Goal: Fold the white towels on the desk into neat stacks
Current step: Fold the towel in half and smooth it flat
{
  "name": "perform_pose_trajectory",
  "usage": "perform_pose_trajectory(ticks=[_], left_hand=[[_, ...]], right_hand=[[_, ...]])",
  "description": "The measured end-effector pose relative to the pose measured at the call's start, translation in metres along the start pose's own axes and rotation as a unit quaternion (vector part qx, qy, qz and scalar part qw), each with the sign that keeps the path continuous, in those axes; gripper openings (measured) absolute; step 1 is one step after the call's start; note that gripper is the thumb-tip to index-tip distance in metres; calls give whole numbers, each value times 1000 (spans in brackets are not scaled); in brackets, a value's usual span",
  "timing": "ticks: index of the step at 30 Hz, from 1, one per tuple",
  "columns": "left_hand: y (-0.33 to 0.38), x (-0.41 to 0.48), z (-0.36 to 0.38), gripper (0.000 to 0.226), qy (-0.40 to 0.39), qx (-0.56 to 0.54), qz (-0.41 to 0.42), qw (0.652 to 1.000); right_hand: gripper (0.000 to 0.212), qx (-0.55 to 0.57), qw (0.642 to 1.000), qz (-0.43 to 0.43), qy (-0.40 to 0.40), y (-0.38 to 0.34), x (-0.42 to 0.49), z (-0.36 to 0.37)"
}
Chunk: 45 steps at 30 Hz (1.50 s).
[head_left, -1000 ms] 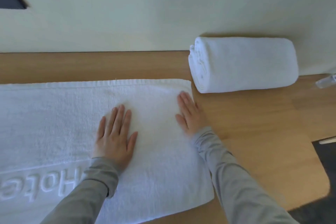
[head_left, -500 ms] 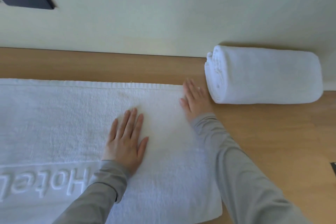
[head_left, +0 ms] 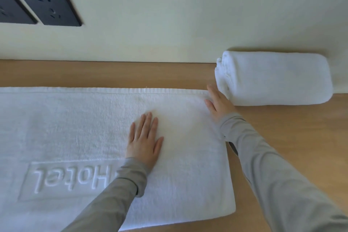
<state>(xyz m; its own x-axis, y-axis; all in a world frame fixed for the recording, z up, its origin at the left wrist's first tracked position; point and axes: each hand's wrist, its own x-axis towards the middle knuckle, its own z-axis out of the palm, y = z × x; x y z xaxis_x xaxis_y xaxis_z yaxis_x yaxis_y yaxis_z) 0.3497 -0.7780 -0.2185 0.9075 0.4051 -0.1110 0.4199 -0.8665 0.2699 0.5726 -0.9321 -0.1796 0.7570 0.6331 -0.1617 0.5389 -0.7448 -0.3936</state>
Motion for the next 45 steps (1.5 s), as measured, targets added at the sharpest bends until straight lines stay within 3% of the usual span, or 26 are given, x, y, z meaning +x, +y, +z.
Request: perform_pose_trajectory(ticks=[3, 5, 7, 10, 15, 19, 24, 26, 30, 36, 38, 40, 42, 45], left_hand=[[25, -12, -5, 54, 71, -130, -63, 987], [48, -32, -4, 55, 151, -233, -178, 944], [76, -55, -4, 58, 219, -302, -324, 869], [114, -84, -3, 68, 271, -312, -499, 761], [165, -107, -8, 79, 240, -407, -746, 469], [196, -111, 5, 53, 248, -530, -755, 296], [233, -105, 17, 44, 204, -657, -698, 200], [242, -105, 20, 43, 200, -680, -681, 185], [252, -111, 20, 27, 221, -702, -651, 187], [245, -125, -9, 22, 251, -716, -612, 224], [238, -130, -23, 25, 260, -713, -608, 233], [229, -135, -39, 51, 294, -701, -608, 228], [218, -141, -52, 66, 347, -678, -596, 254], [204, -148, -71, 23, 385, -690, -523, 320]], right_hand=[[54, -8, 1000, 3, -26, 0, 17, -7], [55, -28, 998, -7, -53, -1, 28, -6], [56, -62, 994, -26, -86, -2, 39, -6], [57, -106, 984, -51, -136, -2, 53, -14], [51, -111, 975, -29, -192, -7, 62, -27], [59, -97, 969, 12, -227, -17, 63, -39], [65, -93, 960, 28, -261, -22, 66, -52], [65, -113, 955, 15, -275, -23, 67, -56], [58, -85, 959, -23, -270, -22, 70, -63], [39, 47, 976, -66, -204, -18, 81, -72], [32, 142, 970, -74, -184, -22, 81, -74], [29, 220, 955, -93, -175, -31, 79, -79], [22, 261, 942, -121, -174, -46, 77, -86], [13, 325, 914, -140, -199, -75, 72, -97]])
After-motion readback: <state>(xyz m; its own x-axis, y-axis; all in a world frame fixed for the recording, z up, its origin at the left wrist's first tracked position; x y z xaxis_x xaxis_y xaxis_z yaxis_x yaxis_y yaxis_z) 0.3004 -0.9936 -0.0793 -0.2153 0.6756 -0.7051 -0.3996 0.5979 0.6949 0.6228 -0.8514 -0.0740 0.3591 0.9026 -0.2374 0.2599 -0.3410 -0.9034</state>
